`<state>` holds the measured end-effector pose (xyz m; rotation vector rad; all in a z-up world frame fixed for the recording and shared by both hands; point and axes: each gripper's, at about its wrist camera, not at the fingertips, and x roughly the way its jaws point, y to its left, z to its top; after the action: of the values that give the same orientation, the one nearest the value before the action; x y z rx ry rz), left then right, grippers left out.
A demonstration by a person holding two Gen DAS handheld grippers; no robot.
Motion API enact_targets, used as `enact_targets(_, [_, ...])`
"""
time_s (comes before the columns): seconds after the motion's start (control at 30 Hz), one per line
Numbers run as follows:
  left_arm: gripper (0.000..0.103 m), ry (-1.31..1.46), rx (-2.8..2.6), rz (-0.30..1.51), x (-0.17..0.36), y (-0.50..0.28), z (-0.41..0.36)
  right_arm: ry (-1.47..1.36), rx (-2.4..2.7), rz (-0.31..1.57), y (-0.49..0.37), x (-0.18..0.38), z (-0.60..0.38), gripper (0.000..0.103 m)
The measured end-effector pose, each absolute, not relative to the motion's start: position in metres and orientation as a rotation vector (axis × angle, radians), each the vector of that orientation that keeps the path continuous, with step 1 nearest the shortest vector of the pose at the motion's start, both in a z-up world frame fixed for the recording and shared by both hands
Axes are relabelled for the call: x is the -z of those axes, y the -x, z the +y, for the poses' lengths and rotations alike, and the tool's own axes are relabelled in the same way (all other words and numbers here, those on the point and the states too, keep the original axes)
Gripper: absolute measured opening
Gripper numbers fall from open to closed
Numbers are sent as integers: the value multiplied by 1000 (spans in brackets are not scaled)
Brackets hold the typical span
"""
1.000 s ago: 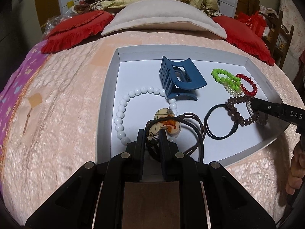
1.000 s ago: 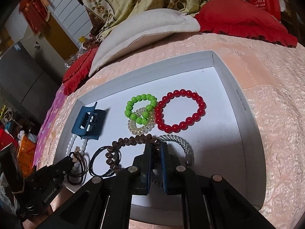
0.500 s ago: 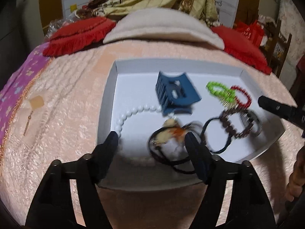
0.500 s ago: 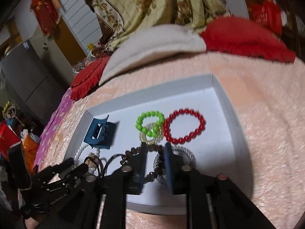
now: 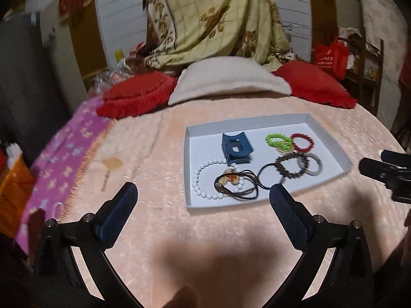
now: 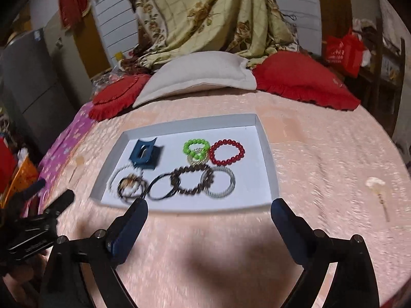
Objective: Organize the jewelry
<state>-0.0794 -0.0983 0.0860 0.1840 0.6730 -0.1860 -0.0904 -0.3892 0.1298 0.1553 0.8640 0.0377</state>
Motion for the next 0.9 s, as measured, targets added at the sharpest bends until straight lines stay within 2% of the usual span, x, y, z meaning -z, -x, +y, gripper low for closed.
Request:
enact_targets(0.2, [102, -147, 198, 735, -100, 100, -94, -94, -42, 836, 125, -152, -382, 95])
enact_targets(0.53, [102, -154, 196, 803, -95, 117, -116, -115, -30, 831, 156, -155, -391, 95])
enact_targets(0.9, [103, -161, 212, 803, -85, 91, -128, -64, -9, 868, 140, -145, -391, 95])
